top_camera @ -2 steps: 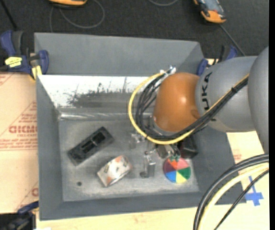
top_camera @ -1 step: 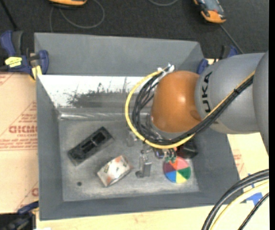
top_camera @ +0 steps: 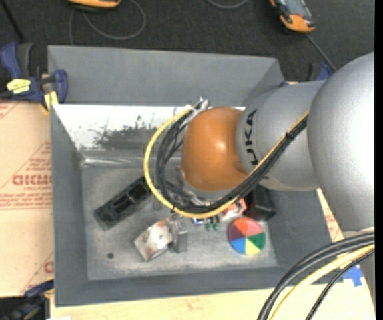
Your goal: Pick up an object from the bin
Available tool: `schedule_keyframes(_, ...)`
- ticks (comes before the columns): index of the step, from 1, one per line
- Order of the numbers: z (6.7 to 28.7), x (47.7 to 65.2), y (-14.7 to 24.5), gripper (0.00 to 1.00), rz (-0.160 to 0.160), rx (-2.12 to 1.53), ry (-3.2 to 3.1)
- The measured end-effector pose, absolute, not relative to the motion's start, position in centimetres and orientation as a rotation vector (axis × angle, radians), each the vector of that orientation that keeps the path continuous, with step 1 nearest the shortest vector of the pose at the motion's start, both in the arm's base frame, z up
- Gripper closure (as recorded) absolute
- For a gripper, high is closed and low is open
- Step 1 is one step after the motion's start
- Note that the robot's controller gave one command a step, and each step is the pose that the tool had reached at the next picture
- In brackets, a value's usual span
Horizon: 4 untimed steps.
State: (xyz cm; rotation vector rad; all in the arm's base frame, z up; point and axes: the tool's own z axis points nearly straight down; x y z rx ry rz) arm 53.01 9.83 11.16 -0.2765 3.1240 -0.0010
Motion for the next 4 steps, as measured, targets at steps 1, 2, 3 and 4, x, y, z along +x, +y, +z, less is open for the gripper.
schedule_keyframes(1, 10.3, 53.1, 10.9, 0.0, -0.001, -0.31, 3.124)
schedule_keyframes(2, 9.1, 55.0, 8.9, 0.0, -0.003, -0.33, 3.141)
schedule_keyframes(3, 9.6, 53.7, 16.7, 1.0, -0.012, -0.784, 3.035)
schedule_keyframes(4, 9.6, 53.7, 16.7, 1.0, -0.012, -0.783, 3.036)
